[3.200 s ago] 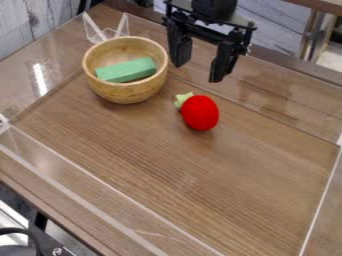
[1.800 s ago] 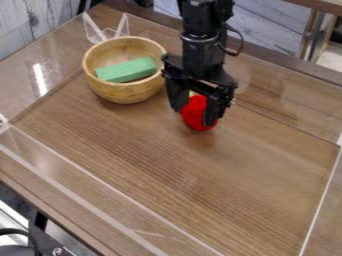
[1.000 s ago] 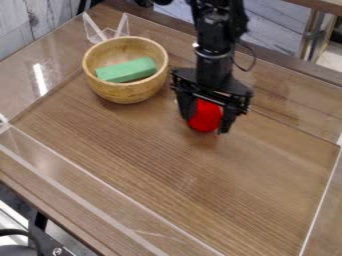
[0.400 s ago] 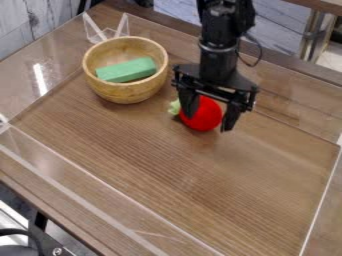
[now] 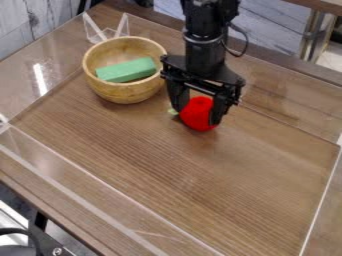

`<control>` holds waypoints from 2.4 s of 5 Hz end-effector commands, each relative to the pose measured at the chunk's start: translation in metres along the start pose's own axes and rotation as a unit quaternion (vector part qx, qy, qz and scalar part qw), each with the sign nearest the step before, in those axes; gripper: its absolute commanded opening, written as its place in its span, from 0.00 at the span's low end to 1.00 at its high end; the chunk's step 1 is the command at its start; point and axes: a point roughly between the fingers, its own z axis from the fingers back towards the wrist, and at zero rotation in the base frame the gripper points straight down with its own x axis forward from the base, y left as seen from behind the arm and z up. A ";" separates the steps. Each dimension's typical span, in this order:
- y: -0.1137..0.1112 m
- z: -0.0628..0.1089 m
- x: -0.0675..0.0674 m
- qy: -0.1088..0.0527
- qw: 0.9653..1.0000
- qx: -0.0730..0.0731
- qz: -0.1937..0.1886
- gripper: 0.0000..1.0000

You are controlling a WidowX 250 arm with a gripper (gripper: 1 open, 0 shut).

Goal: Move the red fruit to the left

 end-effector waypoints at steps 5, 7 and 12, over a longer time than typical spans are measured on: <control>-0.018 0.019 0.000 -0.033 0.996 0.007 0.077 0.00; -0.005 0.059 -0.014 -0.047 0.996 -0.003 0.078 0.00; 0.019 0.064 -0.021 -0.046 0.993 -0.008 0.110 0.00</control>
